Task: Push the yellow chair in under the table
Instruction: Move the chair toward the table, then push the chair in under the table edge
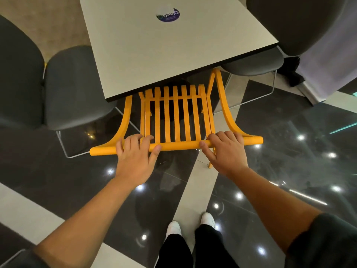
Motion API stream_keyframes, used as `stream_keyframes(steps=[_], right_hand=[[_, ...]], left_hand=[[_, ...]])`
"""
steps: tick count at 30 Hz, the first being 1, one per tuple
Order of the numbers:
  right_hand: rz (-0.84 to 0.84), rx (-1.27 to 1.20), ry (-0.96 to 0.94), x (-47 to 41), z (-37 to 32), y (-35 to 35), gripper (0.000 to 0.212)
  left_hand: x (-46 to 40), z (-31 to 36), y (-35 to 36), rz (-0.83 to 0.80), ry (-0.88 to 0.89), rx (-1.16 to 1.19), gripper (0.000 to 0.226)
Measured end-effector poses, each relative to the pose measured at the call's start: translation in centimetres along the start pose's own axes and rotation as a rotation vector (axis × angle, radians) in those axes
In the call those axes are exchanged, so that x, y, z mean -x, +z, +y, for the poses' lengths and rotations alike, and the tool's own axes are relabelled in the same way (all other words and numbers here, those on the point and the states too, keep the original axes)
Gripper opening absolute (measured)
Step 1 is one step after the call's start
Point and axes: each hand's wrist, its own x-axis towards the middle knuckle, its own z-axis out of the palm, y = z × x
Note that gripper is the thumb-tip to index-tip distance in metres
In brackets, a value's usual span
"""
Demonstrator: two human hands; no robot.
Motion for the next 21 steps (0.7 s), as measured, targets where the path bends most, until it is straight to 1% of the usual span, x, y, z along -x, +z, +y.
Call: stream_keyframes(steps=[4,7,9,14,17,21], right_hand=[[-0.045,-0.042,-0.003,0.5,0.6,-1.3,0.056],[-0.058,-0.062,0.024,1.0,1.2,-2.2,0.059],[-0.073,-0.054,0.031,1.2,1.6,-2.5,0.058],[-0.088,-0.025,0.059,0.9,1.6,-1.8,0.054],[-0.057,-0.011,0.045,0.8,1.8,-1.2,0.054],[-0.039,-0.052,0.016,0.5,2.6,-0.9,0.057]], left_hand=[[0.6,-0.7,-0.8,-0.005,-0.087,0.059,0.065],[1.3,-2.2,-1.4,-0.055,-0.147,0.086,0.069],[1.5,-3.1,-1.7,-0.081,-0.135,0.091,0.067],[1.1,-3.8,-1.7,-0.083,-0.113,0.070,0.062],[1.2,-3.6,-0.9,-0.061,-0.113,0.001,0.059],[1.0,-3.3,-0.3,-0.009,-0.126,-0.019,0.057]])
